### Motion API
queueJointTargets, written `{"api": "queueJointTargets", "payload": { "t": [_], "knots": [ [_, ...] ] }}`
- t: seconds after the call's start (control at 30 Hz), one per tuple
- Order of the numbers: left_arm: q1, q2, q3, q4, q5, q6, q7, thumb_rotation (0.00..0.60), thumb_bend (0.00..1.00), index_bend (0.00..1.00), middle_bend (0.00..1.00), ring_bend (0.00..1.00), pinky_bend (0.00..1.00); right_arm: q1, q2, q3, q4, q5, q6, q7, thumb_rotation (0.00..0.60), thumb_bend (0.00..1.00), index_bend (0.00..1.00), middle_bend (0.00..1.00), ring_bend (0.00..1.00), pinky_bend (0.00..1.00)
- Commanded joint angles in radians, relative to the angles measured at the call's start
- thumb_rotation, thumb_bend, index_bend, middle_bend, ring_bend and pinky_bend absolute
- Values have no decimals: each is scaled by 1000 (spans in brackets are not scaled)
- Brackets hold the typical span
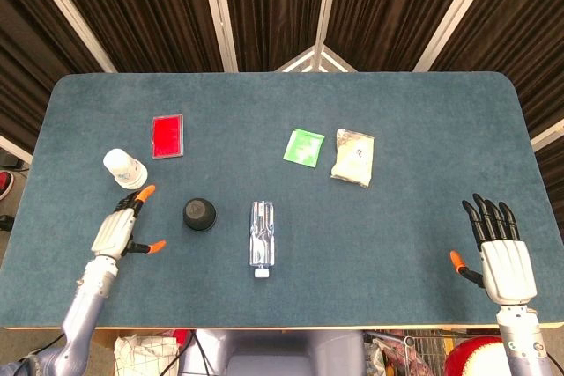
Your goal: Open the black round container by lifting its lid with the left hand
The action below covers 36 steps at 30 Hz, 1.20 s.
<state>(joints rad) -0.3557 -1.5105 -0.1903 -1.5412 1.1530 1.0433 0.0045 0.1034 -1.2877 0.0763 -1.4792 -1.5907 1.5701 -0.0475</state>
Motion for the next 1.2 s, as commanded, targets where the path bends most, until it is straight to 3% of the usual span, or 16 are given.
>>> {"api": "queueJointTargets", "payload": {
  "t": [0.03,0.33,0.73,1.2],
  "knots": [
    [-28,-33,-6,38,-22,-33,-12,600,129,69,57,0,0,-7,4,-9,-5,-6,6,-1,600,289,68,24,68,11],
    [-75,-104,-15,123,-11,-102,-112,600,129,68,64,0,0,-4,-1,-9,-8,-1,-4,-10,600,289,68,24,68,11],
    [-104,-164,-22,184,-7,-106,-145,600,131,69,134,0,0,1,-5,-6,4,8,-18,5,600,288,68,24,68,11],
    [-140,-205,-17,174,-12,-89,-60,600,154,69,189,0,0,16,-3,7,-1,25,-39,4,600,288,68,24,68,11]
  ]
}}
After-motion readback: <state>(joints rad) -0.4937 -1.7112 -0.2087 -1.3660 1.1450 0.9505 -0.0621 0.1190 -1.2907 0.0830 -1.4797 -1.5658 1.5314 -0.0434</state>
